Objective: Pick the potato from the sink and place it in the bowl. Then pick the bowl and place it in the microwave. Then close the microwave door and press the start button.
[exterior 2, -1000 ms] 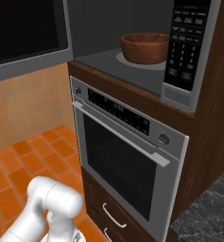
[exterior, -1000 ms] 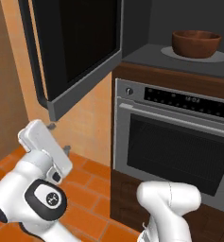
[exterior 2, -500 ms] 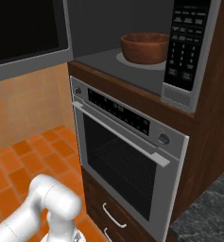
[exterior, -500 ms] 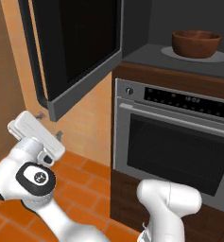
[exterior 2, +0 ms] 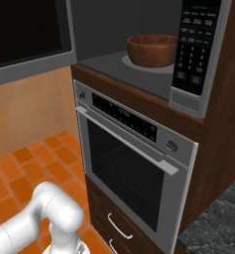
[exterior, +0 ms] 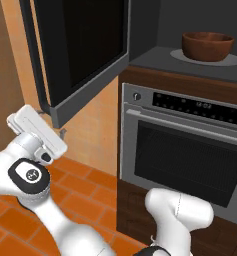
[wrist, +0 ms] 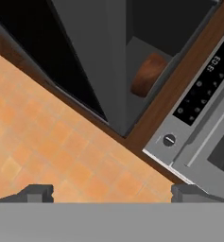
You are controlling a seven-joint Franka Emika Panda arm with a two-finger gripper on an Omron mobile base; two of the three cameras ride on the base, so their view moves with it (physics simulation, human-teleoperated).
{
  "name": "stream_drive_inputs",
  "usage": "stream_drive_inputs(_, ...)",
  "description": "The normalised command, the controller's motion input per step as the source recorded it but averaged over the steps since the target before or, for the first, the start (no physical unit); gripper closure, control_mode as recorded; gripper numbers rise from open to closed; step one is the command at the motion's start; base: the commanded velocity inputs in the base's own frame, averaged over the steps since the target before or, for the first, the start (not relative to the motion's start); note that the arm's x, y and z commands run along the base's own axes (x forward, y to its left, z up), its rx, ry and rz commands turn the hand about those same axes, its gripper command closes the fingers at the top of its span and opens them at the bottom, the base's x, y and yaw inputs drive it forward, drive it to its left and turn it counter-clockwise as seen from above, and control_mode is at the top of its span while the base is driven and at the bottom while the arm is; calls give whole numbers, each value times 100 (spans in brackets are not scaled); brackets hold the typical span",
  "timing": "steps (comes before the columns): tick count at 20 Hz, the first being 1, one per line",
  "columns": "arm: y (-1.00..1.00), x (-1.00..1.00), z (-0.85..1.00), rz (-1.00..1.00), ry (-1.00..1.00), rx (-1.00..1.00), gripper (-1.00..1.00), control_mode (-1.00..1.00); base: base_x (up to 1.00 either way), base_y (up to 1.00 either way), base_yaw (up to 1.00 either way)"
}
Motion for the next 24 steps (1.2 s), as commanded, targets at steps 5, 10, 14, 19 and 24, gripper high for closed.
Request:
stream_drive_inputs(5,-10,41,0,0,-5,10,-100,-100,0,0,0)
stream_drive_inputs(10,-20,0,15,0,-13,13,-100,-100,0,0,0)
stream_drive_inputs(14,-9,0,30,0,-17,13,-100,-100,0,0,0)
stream_drive_inputs(19,-29,-4,31,0,-17,16,-100,-100,0,0,0)
stream_drive_inputs(24,-54,-26,36,0,-23,23,-100,-100,0,0,0)
